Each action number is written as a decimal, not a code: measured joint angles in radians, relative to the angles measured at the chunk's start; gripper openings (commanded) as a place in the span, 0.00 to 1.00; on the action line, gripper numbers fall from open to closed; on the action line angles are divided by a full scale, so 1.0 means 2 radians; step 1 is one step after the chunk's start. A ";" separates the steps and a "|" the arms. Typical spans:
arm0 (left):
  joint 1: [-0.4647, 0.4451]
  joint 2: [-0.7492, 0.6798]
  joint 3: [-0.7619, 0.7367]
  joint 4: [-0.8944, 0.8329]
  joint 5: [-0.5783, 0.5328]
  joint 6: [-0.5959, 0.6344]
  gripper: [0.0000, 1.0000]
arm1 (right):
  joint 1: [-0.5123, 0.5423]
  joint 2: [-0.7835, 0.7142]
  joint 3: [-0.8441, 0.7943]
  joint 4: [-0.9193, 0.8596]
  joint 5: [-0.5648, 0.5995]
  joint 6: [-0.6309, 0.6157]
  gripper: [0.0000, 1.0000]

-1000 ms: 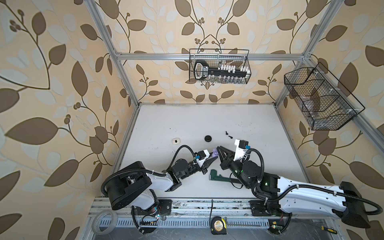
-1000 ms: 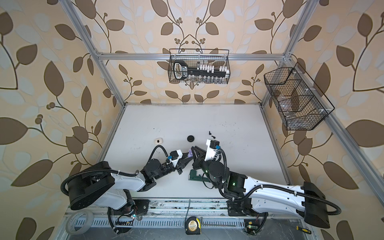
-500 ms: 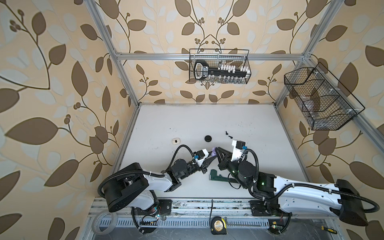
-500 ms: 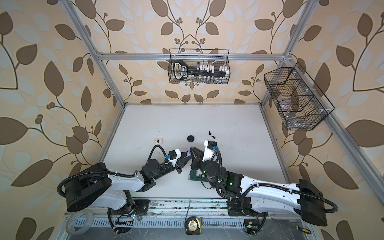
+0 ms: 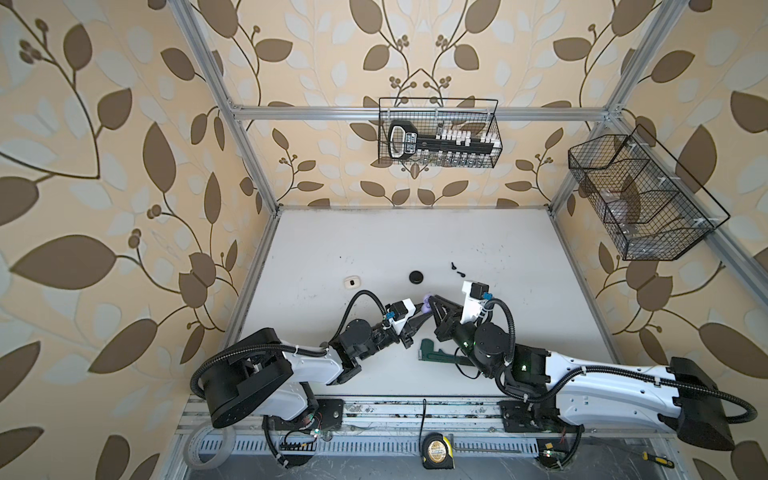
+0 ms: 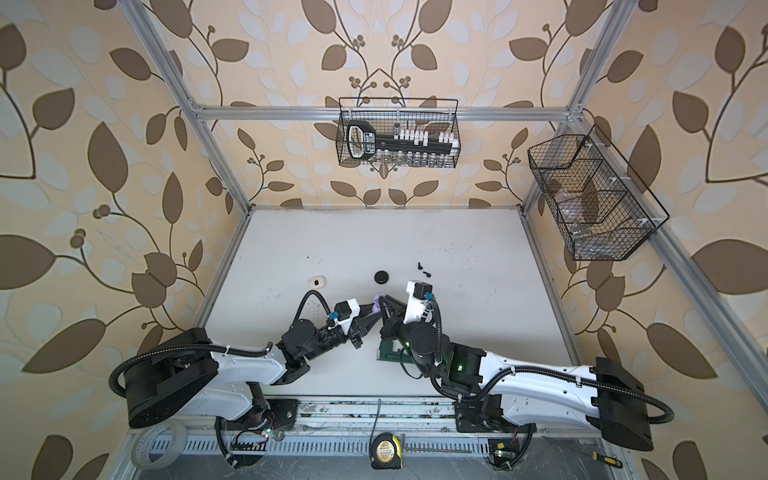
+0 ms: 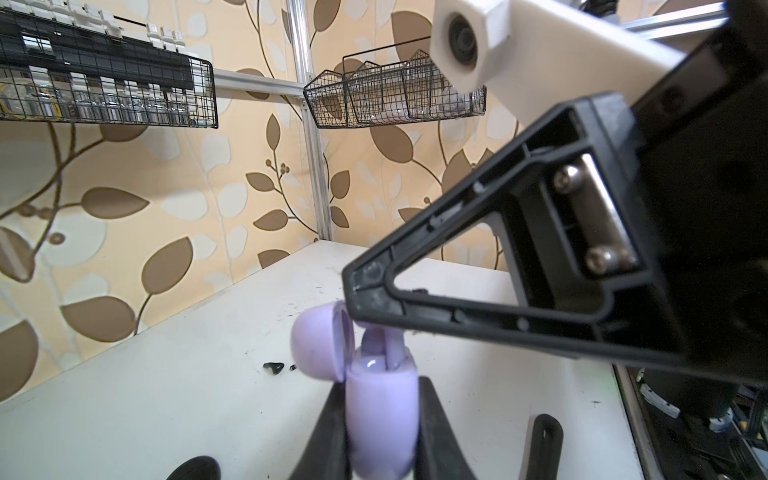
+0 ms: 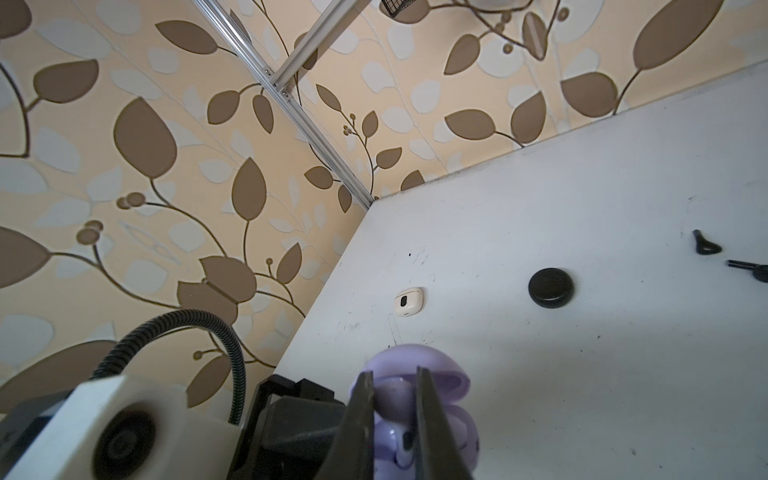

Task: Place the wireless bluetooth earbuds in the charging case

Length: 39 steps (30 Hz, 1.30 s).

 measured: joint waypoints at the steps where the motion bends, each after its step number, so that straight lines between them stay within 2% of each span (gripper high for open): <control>1: 0.000 0.000 0.000 0.000 0.000 0.000 0.00 | 0.000 0.000 0.000 0.000 -0.001 0.000 0.08; 6: 0.000 -0.001 -0.001 -0.001 0.001 0.000 0.00 | 0.002 0.003 0.000 0.000 -0.003 0.000 0.11; 16: 0.000 -0.005 -0.002 -0.004 0.004 0.000 0.00 | 0.016 0.008 0.000 0.002 -0.001 -0.006 0.32; 20: 0.000 -0.006 -0.003 -0.003 0.004 0.000 0.00 | 0.021 -0.002 0.000 -0.003 -0.001 -0.010 0.37; 25: 0.000 -0.012 -0.003 0.001 0.013 0.001 0.00 | 0.022 -0.045 -0.002 -0.033 0.005 -0.023 0.41; 31: 0.000 -0.014 -0.010 0.001 0.039 0.006 0.00 | 0.019 -0.129 -0.002 -0.092 0.032 -0.044 0.42; 35: 0.000 -0.019 -0.015 0.001 0.072 0.016 0.00 | -0.017 -0.156 -0.002 -0.123 0.027 -0.049 0.42; 39: 0.000 -0.025 -0.018 0.001 0.109 0.022 0.00 | -0.090 -0.133 -0.002 -0.143 -0.037 -0.052 0.40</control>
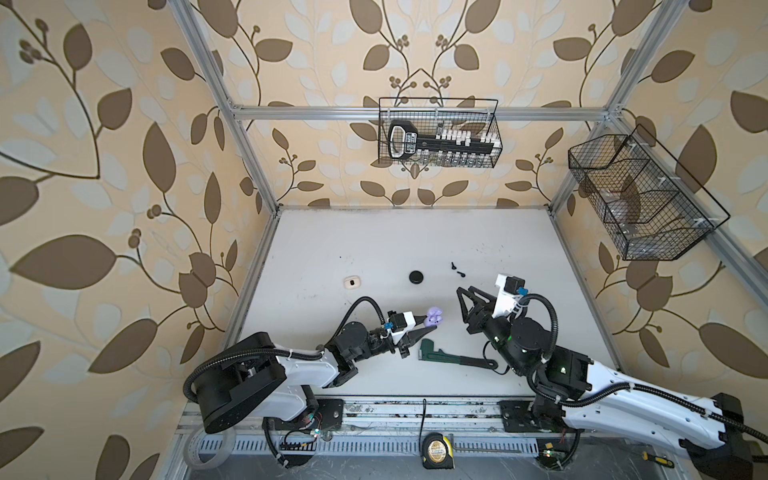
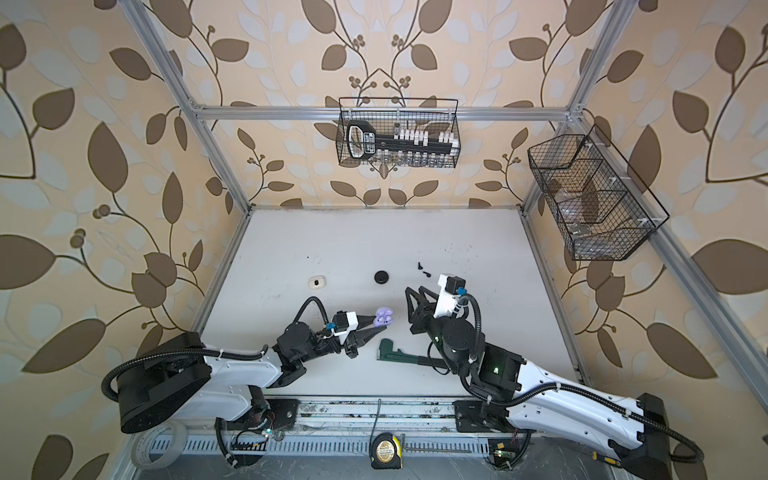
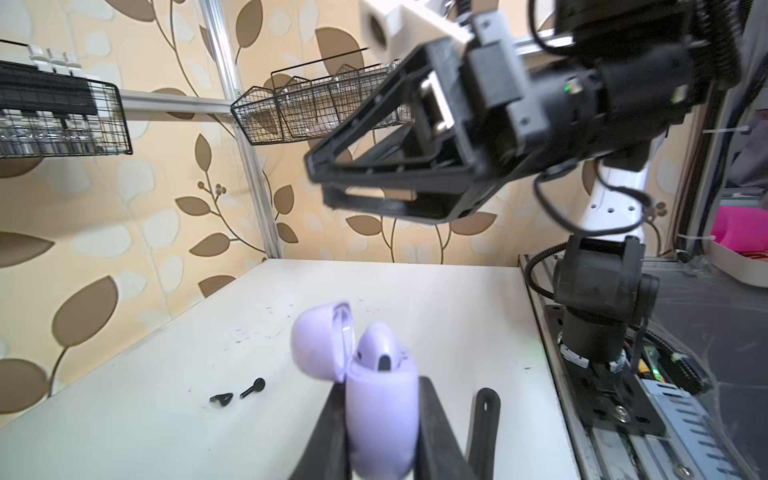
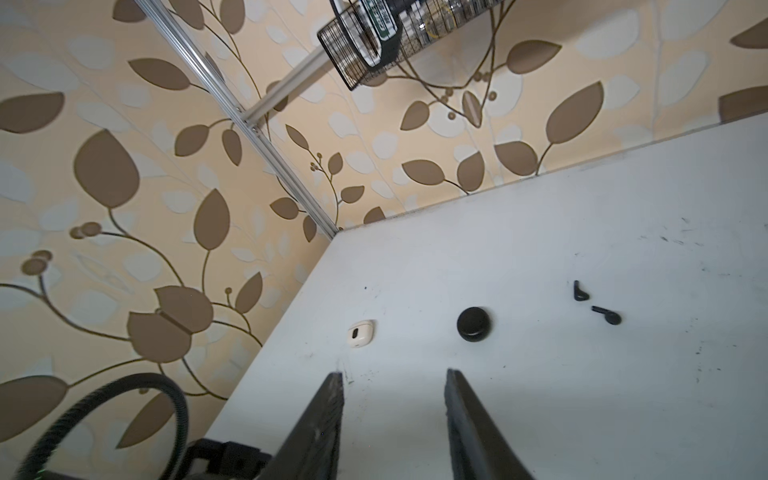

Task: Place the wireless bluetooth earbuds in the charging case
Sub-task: 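Raise and draw the open right gripper back from the case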

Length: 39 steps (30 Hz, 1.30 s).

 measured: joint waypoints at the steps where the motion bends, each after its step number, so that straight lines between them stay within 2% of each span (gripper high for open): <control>1: 0.000 -0.002 0.000 0.000 0.007 0.002 0.00 | -0.017 0.012 0.000 -0.003 -0.020 -0.002 0.40; 4: 0.000 -0.005 -0.001 0.000 0.022 0.006 0.00 | -0.043 0.048 0.001 -0.013 -0.072 -0.010 0.41; 12: 0.000 -0.006 -0.001 0.000 0.025 0.009 0.00 | -0.031 0.079 0.004 0.005 -0.158 -0.042 0.42; 21: 0.000 -0.006 -0.009 0.034 0.021 0.010 0.00 | -0.010 0.052 0.002 0.014 -0.163 -0.080 0.42; 30: -0.003 -0.004 -0.009 0.044 0.021 0.010 0.00 | -0.009 -0.005 -0.055 0.066 -0.205 -0.111 0.41; 39: -0.002 -0.003 -0.009 0.049 0.021 0.010 0.00 | -0.009 -0.039 -0.076 0.084 -0.219 -0.141 0.40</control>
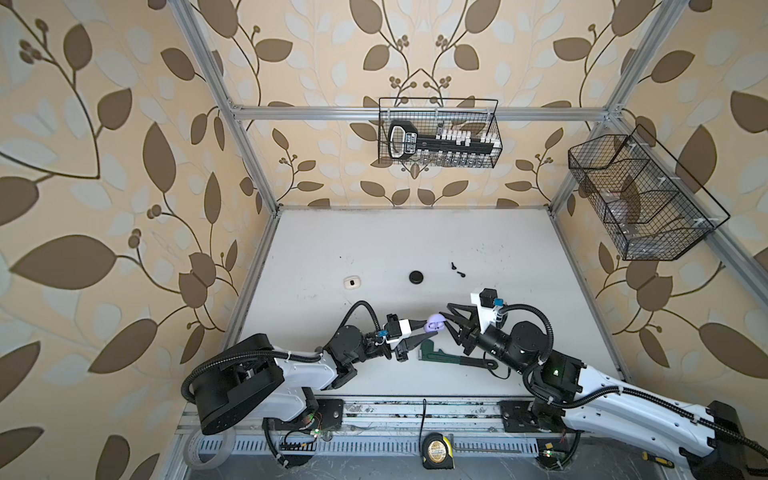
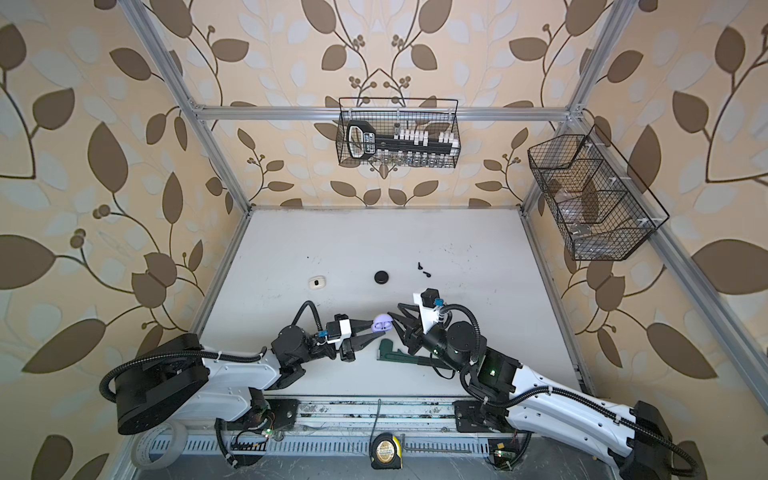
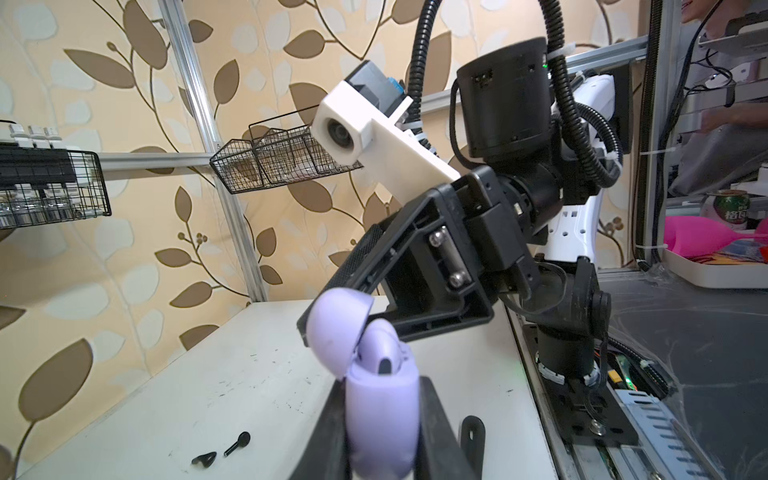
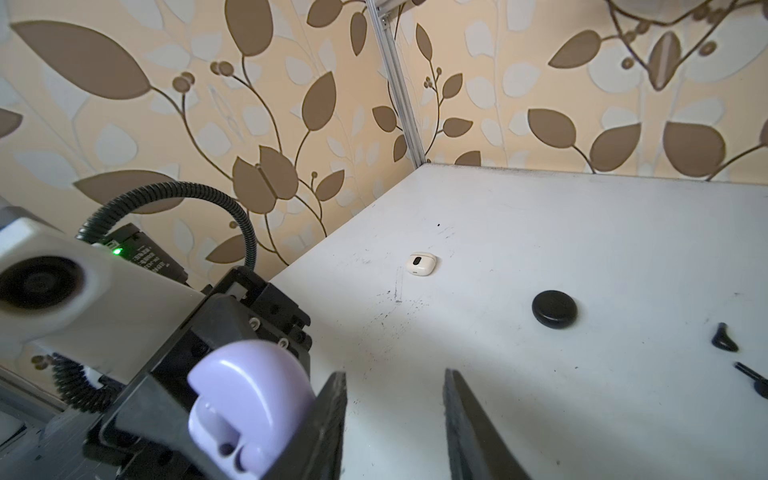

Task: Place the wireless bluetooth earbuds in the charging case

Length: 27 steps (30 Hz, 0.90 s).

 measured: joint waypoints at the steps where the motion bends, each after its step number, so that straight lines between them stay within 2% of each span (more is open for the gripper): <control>1: 0.000 0.002 0.000 -0.003 -0.001 0.000 0.00 | 0.000 -0.006 -0.001 0.002 0.000 -0.002 0.40; 5: 0.010 0.013 0.000 -0.021 -0.012 -0.003 0.00 | 0.006 -0.031 -0.001 0.005 0.003 -0.009 0.40; 9: 0.028 0.016 0.000 -0.028 -0.022 -0.014 0.00 | 0.006 -0.056 -0.001 -0.013 0.048 -0.011 0.40; 12: 0.066 0.034 0.006 -0.028 -0.027 -0.049 0.00 | 0.005 -0.067 -0.001 -0.033 0.086 -0.010 0.42; 18: 0.191 0.154 0.069 -0.029 -0.077 -0.213 0.00 | -0.015 -0.048 -0.001 -0.051 0.118 -0.008 0.43; 22: 0.238 0.211 0.088 -0.032 -0.119 -0.339 0.00 | -0.031 -0.006 -0.001 -0.060 0.125 -0.005 0.46; 27: 0.285 0.274 0.117 -0.032 -0.103 -0.473 0.00 | -0.053 0.031 -0.001 -0.069 0.124 -0.001 0.47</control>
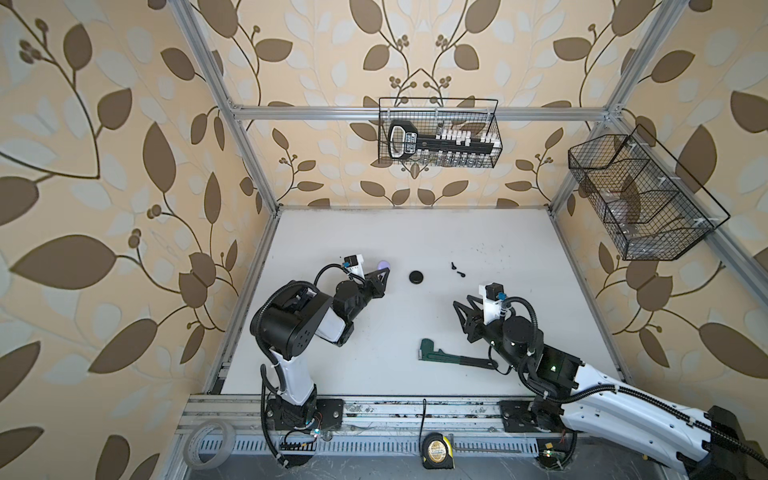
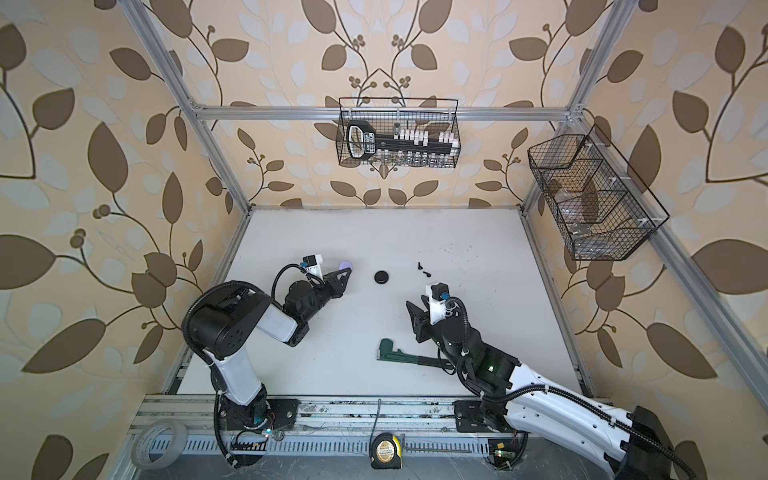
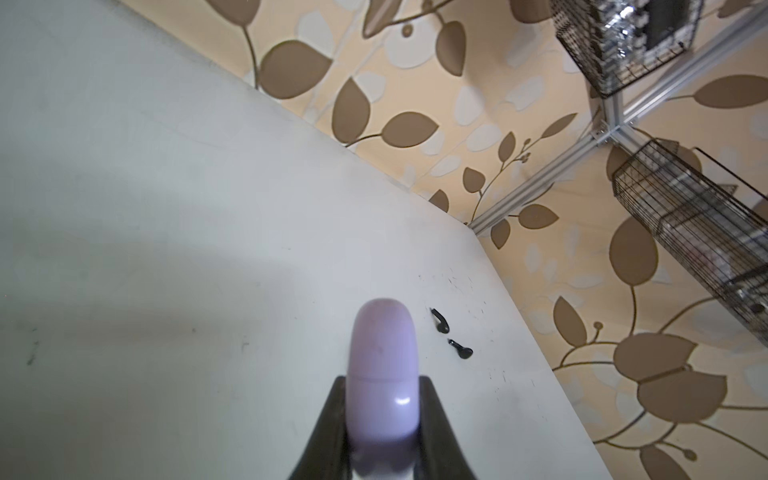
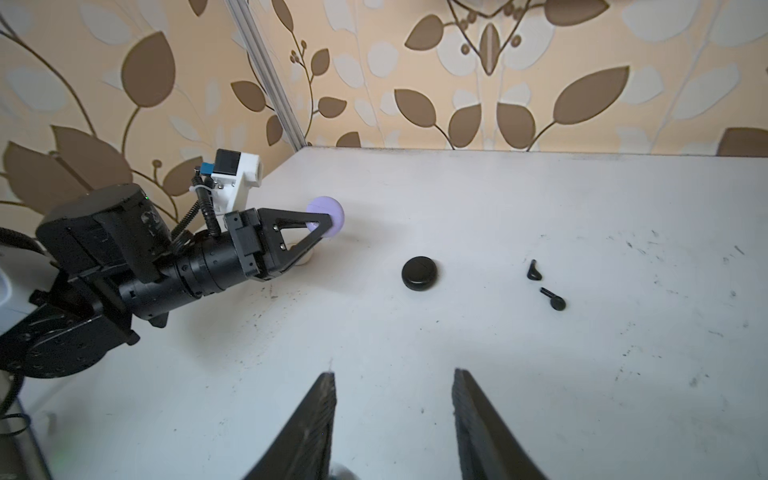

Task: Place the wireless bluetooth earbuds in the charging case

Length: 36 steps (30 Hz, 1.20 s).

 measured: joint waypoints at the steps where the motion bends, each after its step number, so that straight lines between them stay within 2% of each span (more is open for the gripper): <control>1: 0.010 0.015 0.009 0.000 0.007 -0.026 0.00 | -0.005 0.005 0.000 0.000 -0.001 0.001 0.47; 6: 0.032 0.056 0.041 -0.028 0.039 -0.107 0.00 | -0.025 0.017 0.000 -0.001 -0.014 0.006 0.48; 11: 0.031 0.047 0.050 -0.089 0.042 -0.130 0.00 | -0.038 0.018 0.000 -0.002 -0.024 0.010 0.48; 21: 0.001 0.010 0.125 -0.305 0.022 -0.111 0.00 | -0.051 0.024 0.001 -0.003 -0.042 0.013 0.50; 30: -0.007 0.017 0.151 -0.354 0.024 -0.104 0.00 | -0.081 0.050 0.001 0.004 -0.066 0.015 0.56; 33: -0.007 0.028 0.160 -0.348 0.026 -0.103 0.10 | -0.101 0.069 0.006 0.009 -0.081 0.015 0.60; 36: -0.007 0.030 0.162 -0.347 0.024 -0.103 0.30 | -0.120 0.099 0.022 0.012 -0.097 0.011 0.65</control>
